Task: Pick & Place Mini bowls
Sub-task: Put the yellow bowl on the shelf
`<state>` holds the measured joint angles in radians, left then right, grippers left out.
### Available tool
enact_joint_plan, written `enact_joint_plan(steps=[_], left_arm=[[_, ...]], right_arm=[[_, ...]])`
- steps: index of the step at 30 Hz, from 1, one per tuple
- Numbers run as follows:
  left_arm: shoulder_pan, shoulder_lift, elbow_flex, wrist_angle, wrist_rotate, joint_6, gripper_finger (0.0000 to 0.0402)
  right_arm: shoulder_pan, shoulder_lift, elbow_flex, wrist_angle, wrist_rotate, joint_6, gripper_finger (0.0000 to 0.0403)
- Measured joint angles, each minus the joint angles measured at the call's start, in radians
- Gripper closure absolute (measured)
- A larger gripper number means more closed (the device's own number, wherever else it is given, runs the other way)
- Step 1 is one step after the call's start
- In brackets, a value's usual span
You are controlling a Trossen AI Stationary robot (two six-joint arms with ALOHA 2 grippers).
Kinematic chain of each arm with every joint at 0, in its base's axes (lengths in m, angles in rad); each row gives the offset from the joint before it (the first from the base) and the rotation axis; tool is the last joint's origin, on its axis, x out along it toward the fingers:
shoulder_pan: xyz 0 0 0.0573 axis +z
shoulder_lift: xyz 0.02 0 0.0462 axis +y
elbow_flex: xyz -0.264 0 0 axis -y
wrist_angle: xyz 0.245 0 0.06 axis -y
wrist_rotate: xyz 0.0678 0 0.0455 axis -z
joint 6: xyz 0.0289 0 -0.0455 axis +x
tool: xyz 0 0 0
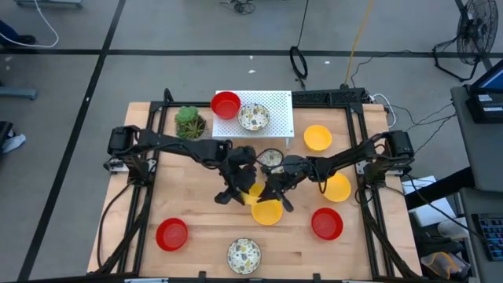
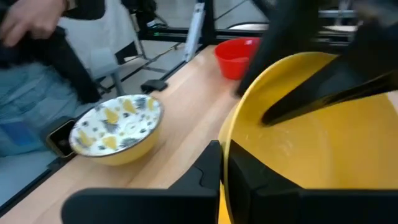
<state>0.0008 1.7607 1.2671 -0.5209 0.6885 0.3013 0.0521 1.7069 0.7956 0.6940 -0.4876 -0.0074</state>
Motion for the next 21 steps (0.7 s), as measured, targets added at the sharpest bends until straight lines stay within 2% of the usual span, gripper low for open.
enact_joint_plan(steps=[5, 9, 15, 21], left_arm=[[-0.025, 0.000, 0.000, 0.036, -0.057, -0.091, 0.0195], [-0.043, 0.000, 0.000, 0.056, -0.127, -0.120, 0.0159], [-0.047, -0.004, 0.000, 0.127, -0.223, -0.130, 0.0135], [-0.034, -0.008, 0.000, 0.278, -0.233, -0.182, 0.0133]], right_arm=[[-0.001, -0.001, 0.000, 0.000, 0.001, 0.000, 0.0403], [-0.006, -0.009, 0.000, -0.029, -0.005, 0.008, 0.0403], [-0.021, -0.087, 0.000, -0.174, -0.008, 0.062, 0.0403], [-0.021, -0.185, -0.001, -0.313, 0.059, 0.085, 0.0403]])
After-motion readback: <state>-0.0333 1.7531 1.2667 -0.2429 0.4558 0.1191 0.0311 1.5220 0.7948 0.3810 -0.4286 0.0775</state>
